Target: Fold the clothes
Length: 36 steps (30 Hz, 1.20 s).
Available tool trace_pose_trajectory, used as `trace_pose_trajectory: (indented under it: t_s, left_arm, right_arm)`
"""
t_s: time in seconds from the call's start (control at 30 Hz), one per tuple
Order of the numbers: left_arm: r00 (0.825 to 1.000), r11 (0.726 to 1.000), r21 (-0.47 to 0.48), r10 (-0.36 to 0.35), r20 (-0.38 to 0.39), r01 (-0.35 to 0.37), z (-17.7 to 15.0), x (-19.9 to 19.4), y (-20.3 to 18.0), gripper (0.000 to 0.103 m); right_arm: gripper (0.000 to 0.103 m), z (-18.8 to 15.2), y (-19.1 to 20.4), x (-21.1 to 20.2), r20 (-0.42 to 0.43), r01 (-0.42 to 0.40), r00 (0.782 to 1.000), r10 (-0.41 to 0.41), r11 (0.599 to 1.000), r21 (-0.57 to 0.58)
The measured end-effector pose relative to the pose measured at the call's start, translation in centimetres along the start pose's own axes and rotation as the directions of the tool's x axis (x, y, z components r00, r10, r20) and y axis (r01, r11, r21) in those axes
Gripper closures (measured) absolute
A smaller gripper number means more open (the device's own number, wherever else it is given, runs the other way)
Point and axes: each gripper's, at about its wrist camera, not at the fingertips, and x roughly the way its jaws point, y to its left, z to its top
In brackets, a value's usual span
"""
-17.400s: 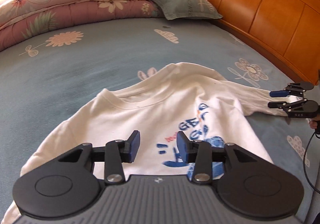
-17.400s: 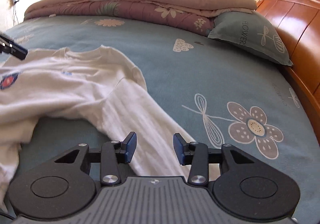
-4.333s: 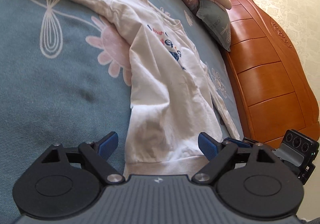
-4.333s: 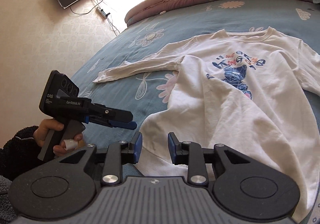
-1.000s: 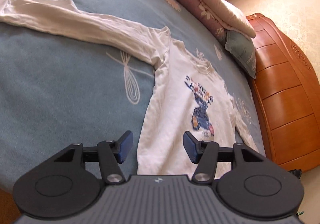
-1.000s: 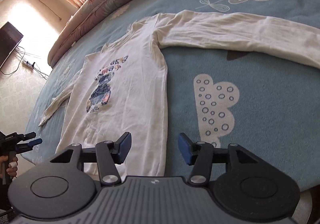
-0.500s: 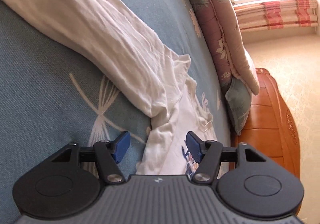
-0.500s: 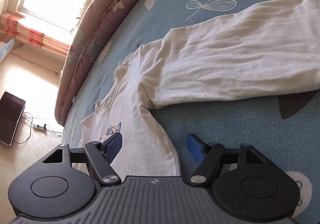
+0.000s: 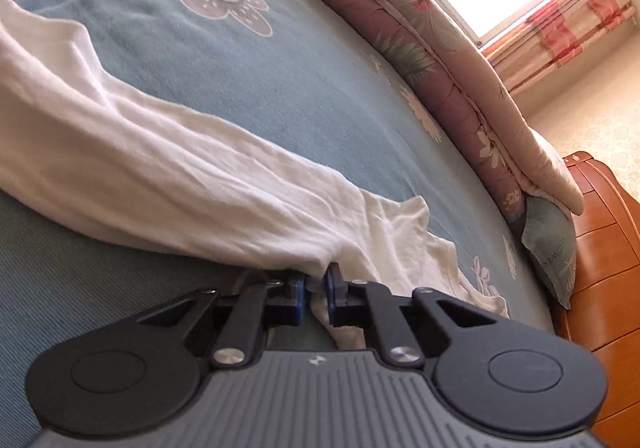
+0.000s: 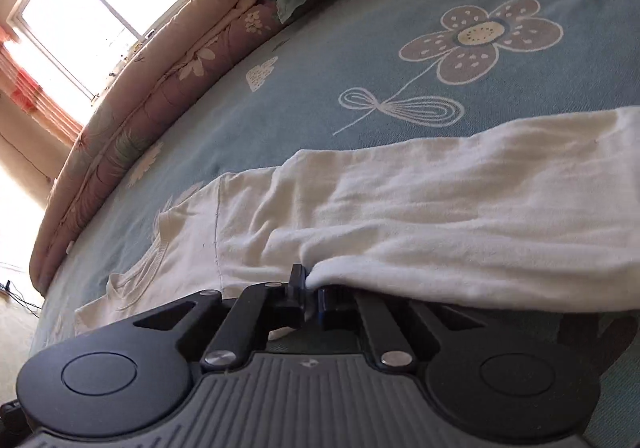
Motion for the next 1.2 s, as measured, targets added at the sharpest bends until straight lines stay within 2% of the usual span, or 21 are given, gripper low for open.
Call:
trace_pose_trajectory:
  t_s: [0.13, 0.23, 0.27, 0.33, 0.4, 0.47, 0.57, 0.67, 0.7, 0.8, 0.9, 1.0, 1.1, 1.2]
  left_arm:
    - [0.998, 0.998, 0.042, 0.04, 0.04, -0.042, 2.6, -0.6, 0.3, 0.094]
    - [0.997, 0.996, 0.069, 0.061, 0.049, -0.064, 4.0, -1.0, 0.3, 0.093]
    - [0.997, 0.995, 0.073, 0.063, 0.047, -0.066, 4.4, -1.1, 0.3, 0.093]
    - [1.0, 0.999, 0.04, 0.023, -0.006, -0.023, 4.2, -1.7, 0.6, 0.089]
    - [0.998, 1.0, 0.014, -0.024, -0.066, 0.025, 3.0, -2.5, 0.7, 0.075]
    - [0.989, 0.996, -0.042, -0.083, -0.123, 0.079, 1.2, -3.2, 1.4, 0.062]
    - [0.97, 0.982, -0.123, -0.162, -0.183, 0.141, -1.3, -2.9, 2.3, 0.06]
    - [0.968, 0.98, -0.122, -0.18, -0.176, 0.16, -2.1, -1.9, 1.9, 0.06]
    - [0.969, 0.981, -0.109, -0.179, -0.17, 0.162, -2.1, -1.5, 1.5, 0.06]
    - [0.984, 0.993, 0.055, -0.093, -0.15, 0.103, -2.1, -0.3, -1.3, 0.067]
    - [0.995, 0.978, 0.209, 0.011, -0.1, 0.01, -1.4, 0.7, -4.0, 0.074]
    - [0.997, 0.983, 0.176, 0.06, -0.054, -0.049, 1.4, 2.0, -3.7, 0.075]
    - [0.997, 0.984, 0.17, 0.064, -0.036, -0.057, 3.7, 1.6, -3.4, 0.076]
    - [0.995, 0.988, 0.153, 0.013, -0.099, 0.003, 3.4, 0.0, -2.8, 0.073]
  right_arm:
    - [0.094, 2.1, -0.3, -0.2, 0.063, 0.093, 0.994, -0.089, 0.993, -0.071]
    - [0.093, 2.6, 0.0, 0.1, 0.056, 0.118, 0.992, -0.112, 0.985, -0.124]
    - [0.09, 2.6, 0.2, 0.1, 0.048, 0.122, 0.992, -0.116, 0.983, -0.141]
    - [0.076, 1.9, 0.5, -0.7, 0.016, 0.109, 0.994, -0.108, 0.98, -0.164]
    - [0.063, 0.8, 0.7, -1.9, -0.01, 0.068, 0.997, -0.071, 0.981, -0.181]
    - [0.058, -0.3, 0.9, -3.1, -0.036, 0.03, 0.999, -0.038, 0.98, -0.198]
    - [0.056, -2.1, 1.1, -4.6, -0.065, 0.013, 0.998, -0.028, 0.975, -0.22]
    - [0.056, -3.0, 1.4, -5.5, -0.068, 0.014, 0.997, -0.031, 0.972, -0.236]
    - [0.056, -3.2, 1.6, -5.8, -0.065, 0.013, 0.997, -0.03, 0.97, -0.245]
    - [0.055, -3.4, 2.2, -6.3, -0.055, 0.003, 0.998, -0.018, 0.966, -0.259]
    - [0.054, -3.6, 2.5, -6.5, -0.057, -0.009, 0.998, -0.006, 0.967, -0.256]
    - [0.054, -3.7, 2.7, -6.7, -0.065, -0.011, 0.998, -0.006, 0.967, -0.256]
    - [0.049, -4.1, 3.1, -7.5, -0.064, -0.012, 0.998, -0.007, 0.957, -0.289]
    - [0.047, -4.8, 3.5, -8.3, -0.067, -0.011, 0.998, -0.013, 0.939, -0.344]
